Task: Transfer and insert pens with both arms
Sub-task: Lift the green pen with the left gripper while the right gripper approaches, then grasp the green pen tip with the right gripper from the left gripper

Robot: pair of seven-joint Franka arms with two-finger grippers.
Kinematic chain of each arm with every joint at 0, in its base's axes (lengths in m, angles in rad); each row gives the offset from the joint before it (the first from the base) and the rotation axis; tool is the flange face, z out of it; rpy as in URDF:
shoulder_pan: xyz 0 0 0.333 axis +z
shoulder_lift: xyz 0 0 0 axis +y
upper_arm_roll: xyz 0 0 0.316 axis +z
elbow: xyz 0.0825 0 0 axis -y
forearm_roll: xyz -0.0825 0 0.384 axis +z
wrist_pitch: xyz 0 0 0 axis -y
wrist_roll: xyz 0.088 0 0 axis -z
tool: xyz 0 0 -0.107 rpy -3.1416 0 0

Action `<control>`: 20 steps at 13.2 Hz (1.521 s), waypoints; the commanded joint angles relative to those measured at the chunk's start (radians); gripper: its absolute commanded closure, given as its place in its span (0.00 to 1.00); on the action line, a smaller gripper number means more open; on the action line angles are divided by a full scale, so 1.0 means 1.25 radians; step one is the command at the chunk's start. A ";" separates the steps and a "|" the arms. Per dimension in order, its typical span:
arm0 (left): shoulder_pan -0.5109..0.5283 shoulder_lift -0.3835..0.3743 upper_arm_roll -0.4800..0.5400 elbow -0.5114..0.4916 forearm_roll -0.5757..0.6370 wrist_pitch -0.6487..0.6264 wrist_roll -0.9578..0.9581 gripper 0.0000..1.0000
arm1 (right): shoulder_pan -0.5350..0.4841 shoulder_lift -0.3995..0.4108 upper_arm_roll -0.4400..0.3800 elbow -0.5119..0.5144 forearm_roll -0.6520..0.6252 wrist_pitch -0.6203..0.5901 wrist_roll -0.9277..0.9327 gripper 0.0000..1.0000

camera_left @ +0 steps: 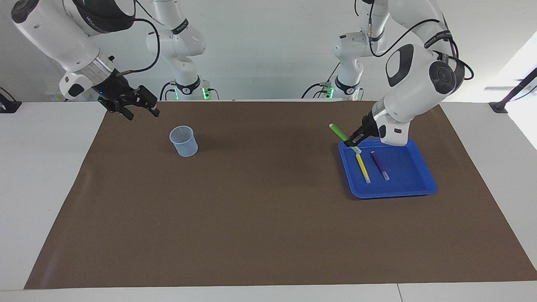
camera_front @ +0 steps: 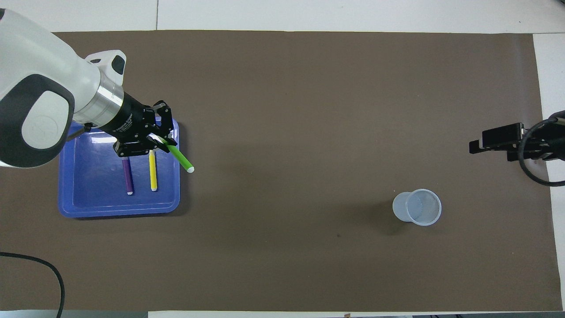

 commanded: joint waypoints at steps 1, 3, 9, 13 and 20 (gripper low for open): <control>0.000 -0.031 -0.016 -0.008 -0.053 0.019 -0.103 1.00 | 0.011 -0.037 0.028 -0.059 0.121 0.042 0.114 0.00; 0.006 -0.033 -0.023 -0.004 -0.056 0.025 -0.116 1.00 | 0.055 -0.057 0.037 -0.110 0.217 0.137 0.197 0.00; -0.003 -0.072 -0.064 -0.069 -0.261 0.125 -0.401 1.00 | 0.242 -0.084 0.039 -0.205 0.380 0.393 0.408 0.00; -0.020 -0.144 -0.078 -0.199 -0.433 0.195 -0.436 1.00 | 0.328 -0.081 0.039 -0.226 0.412 0.520 0.411 0.00; -0.080 -0.170 -0.081 -0.263 -0.507 0.311 -0.524 1.00 | 0.375 -0.086 0.040 -0.238 0.401 0.518 0.398 0.13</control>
